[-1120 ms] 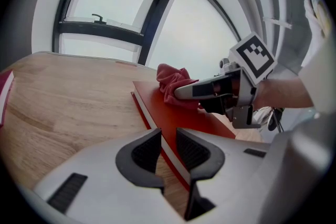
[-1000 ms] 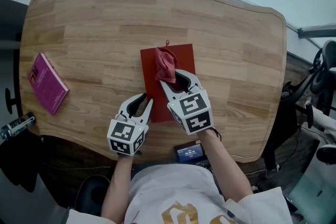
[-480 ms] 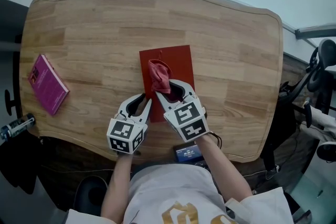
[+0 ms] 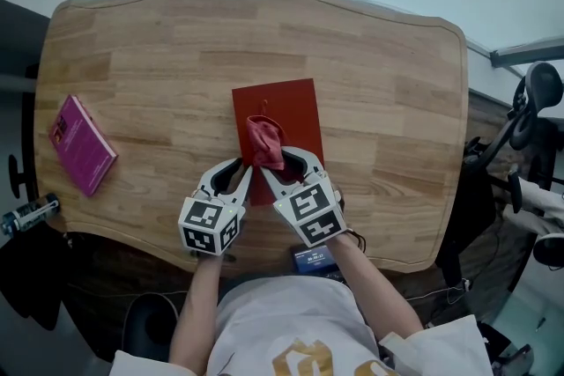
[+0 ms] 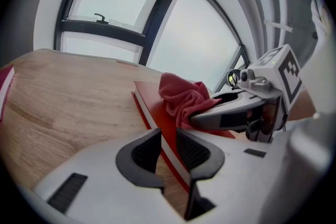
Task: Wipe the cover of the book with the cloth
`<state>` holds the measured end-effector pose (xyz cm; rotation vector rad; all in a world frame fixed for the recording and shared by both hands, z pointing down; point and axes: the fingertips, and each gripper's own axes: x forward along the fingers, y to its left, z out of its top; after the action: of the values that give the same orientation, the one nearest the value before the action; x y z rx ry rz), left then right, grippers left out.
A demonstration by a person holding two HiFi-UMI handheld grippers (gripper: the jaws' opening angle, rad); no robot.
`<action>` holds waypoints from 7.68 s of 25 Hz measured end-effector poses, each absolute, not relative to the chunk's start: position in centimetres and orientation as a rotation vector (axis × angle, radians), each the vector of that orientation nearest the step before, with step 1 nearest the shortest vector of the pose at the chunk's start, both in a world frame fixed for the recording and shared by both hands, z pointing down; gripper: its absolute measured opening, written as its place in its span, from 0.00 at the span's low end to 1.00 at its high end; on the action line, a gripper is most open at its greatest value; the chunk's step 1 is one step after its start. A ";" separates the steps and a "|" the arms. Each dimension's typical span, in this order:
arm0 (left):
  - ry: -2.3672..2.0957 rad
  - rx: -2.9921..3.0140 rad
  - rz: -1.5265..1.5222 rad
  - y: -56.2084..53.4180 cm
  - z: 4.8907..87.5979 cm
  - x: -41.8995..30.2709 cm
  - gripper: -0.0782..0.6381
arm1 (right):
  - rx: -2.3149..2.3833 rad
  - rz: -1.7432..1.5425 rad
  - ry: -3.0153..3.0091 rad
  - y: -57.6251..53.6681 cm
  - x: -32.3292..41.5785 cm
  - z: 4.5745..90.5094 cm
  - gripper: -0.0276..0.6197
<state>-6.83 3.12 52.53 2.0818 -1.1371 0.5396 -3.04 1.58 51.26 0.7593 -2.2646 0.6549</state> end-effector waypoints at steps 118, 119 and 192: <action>-1.083 2.111 0.555 3.2 52.6 -6.9 0.24 | 0.732 0.604 -2.270 -4.7 -4.3 51.7 0.27; -1.085 2.111 0.554 3.1 52.6 -6.9 0.24 | 0.737 0.604 -2.272 -4.9 -4.2 51.7 0.27; -1.113 2.119 0.554 3.1 52.5 -6.8 0.24 | 0.947 0.840 -2.182 4.0 2.3 51.8 0.26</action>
<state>-6.78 3.14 52.48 2.1189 -1.1127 0.5544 2.34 4.01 51.83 0.9469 -2.1823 0.8404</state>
